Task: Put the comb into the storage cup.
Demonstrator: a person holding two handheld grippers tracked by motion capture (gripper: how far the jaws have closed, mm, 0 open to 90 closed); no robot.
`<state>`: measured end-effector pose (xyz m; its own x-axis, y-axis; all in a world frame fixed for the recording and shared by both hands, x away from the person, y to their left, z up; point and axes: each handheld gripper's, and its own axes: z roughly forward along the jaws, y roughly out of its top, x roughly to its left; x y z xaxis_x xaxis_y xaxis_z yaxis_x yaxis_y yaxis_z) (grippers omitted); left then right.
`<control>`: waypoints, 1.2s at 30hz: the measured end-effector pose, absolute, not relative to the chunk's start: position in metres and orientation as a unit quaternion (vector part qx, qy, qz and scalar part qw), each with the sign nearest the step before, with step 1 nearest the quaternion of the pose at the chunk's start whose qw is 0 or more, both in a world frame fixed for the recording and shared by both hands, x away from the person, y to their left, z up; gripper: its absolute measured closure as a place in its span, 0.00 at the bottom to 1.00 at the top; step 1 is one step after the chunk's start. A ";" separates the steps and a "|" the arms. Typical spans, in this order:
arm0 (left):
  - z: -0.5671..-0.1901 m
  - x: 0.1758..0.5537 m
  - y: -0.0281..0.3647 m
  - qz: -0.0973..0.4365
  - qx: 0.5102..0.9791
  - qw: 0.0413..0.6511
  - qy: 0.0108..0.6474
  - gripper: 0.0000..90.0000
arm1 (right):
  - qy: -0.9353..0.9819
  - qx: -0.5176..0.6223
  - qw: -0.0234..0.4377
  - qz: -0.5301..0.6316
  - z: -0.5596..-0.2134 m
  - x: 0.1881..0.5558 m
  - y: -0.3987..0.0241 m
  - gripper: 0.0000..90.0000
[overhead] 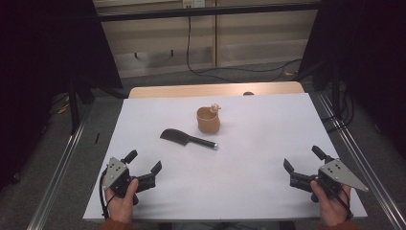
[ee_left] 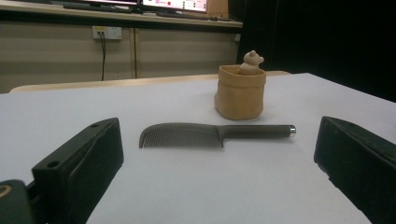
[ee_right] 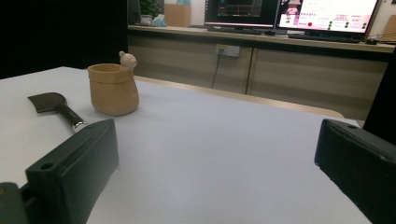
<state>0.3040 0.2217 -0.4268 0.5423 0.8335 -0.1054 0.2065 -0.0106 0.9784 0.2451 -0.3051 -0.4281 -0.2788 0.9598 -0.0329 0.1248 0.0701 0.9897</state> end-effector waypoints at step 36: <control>-0.418 0.327 0.204 0.268 0.679 0.571 0.375 0.06 | 0.612 0.442 0.394 0.525 -0.429 0.248 -0.304 0.00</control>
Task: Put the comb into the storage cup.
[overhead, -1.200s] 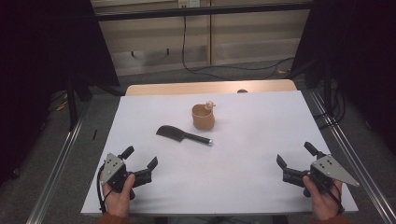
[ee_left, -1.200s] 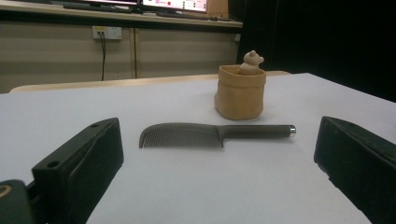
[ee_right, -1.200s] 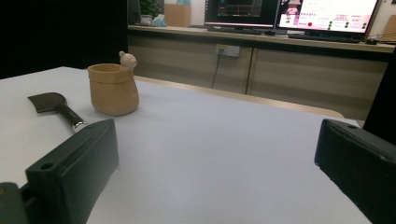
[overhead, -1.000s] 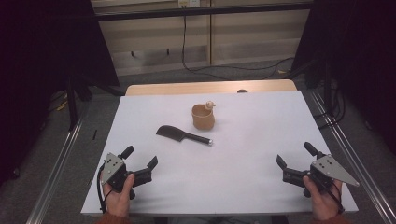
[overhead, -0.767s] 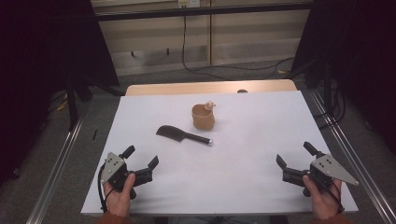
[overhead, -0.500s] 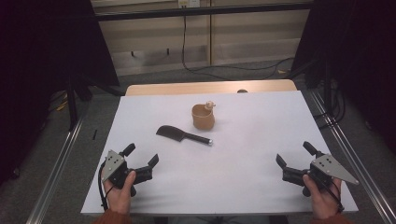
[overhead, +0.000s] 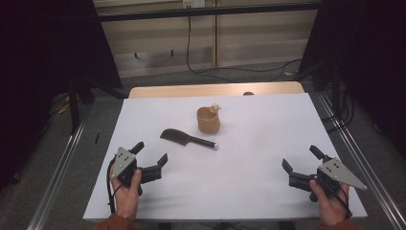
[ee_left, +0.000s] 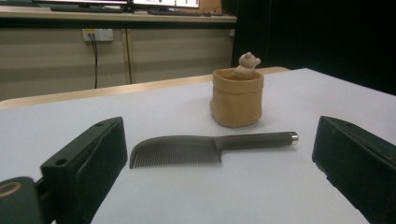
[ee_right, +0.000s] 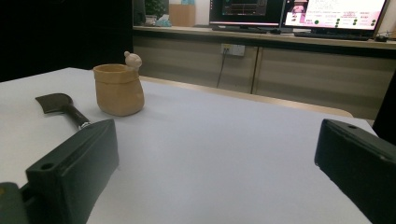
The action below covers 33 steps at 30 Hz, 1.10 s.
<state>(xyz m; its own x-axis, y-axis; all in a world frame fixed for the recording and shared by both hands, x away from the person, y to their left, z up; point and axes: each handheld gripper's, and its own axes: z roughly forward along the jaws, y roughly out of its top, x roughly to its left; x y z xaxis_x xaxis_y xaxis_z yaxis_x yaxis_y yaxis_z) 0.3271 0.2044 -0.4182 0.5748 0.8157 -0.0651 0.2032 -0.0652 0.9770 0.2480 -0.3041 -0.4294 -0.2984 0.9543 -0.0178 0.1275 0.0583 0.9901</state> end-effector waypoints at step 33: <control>-0.410 0.380 0.183 0.269 0.675 0.597 0.340 0.03 | 0.613 0.438 0.394 0.526 -0.430 0.248 -0.303 0.00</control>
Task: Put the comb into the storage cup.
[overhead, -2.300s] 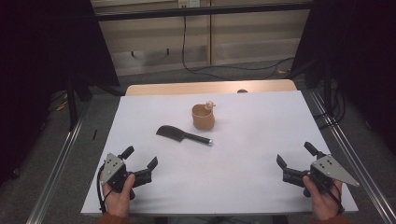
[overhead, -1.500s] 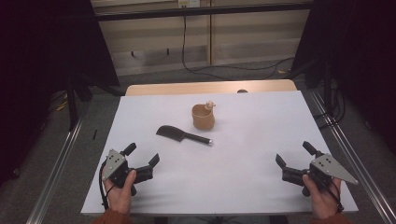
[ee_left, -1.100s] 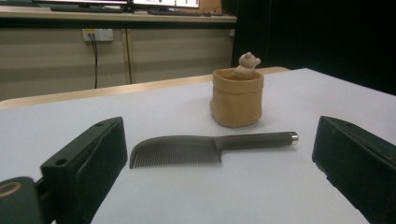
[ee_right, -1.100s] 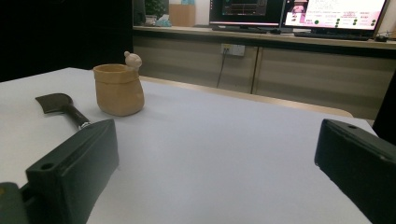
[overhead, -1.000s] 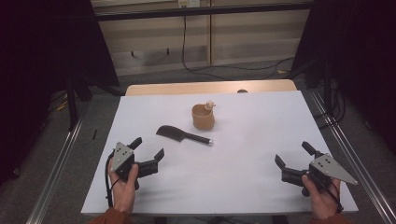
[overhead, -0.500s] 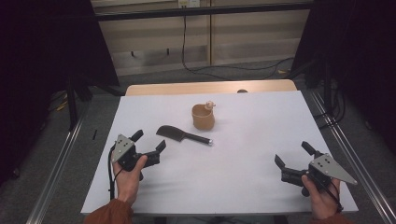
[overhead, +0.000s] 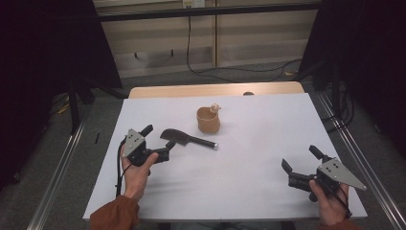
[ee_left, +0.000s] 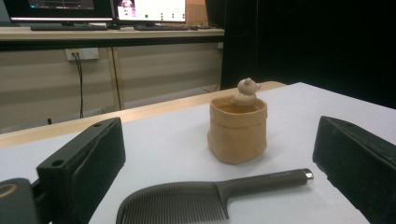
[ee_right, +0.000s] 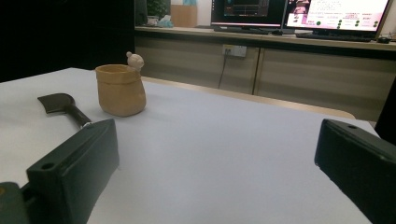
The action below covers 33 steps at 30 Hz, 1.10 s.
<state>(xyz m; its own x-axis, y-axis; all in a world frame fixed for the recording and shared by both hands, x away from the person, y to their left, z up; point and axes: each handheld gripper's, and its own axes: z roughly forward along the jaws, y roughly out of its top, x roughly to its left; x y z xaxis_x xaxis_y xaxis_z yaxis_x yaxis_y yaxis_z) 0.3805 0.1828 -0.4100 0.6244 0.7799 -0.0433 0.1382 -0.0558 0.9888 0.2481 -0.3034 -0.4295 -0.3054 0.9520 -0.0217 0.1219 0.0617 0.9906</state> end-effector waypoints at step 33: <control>-0.399 0.442 0.159 0.304 0.680 0.593 0.306 0.02 | 0.613 0.438 0.391 0.529 -0.430 0.248 -0.303 0.00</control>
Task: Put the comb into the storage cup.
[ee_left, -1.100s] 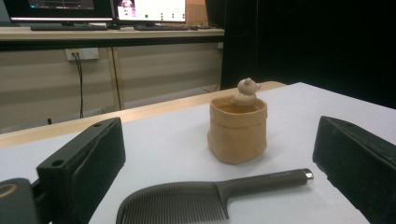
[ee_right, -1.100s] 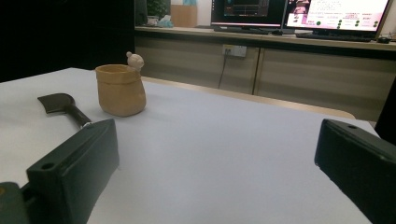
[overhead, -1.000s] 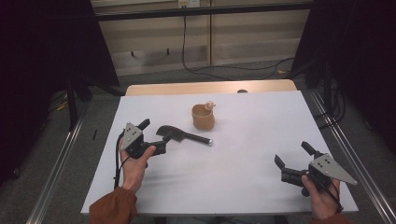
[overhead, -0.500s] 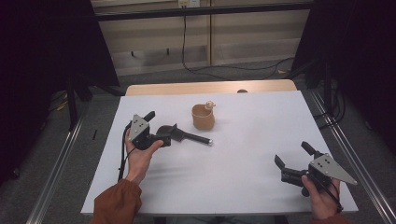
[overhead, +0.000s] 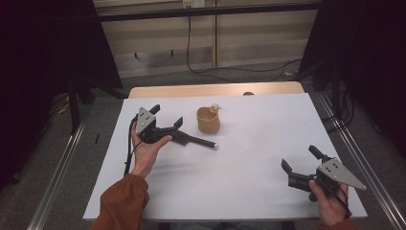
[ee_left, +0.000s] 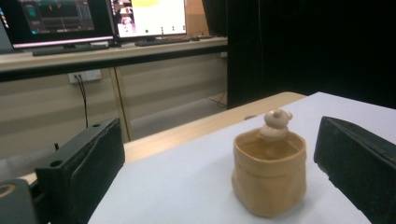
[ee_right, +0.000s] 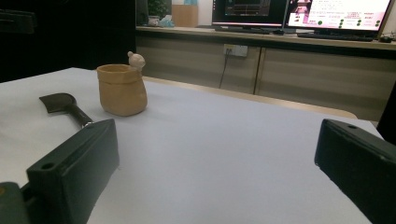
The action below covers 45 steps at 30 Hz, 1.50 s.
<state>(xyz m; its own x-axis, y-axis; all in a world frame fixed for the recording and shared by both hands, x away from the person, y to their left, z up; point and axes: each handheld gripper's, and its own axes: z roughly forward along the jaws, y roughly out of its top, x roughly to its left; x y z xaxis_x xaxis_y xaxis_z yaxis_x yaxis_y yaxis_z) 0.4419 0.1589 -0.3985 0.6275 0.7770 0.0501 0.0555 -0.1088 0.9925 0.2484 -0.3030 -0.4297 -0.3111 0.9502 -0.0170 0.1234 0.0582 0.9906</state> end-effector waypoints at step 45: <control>-0.411 0.478 0.156 0.264 0.683 0.599 0.324 0.75 | 0.617 0.433 0.391 0.528 -0.430 0.247 -0.303 0.00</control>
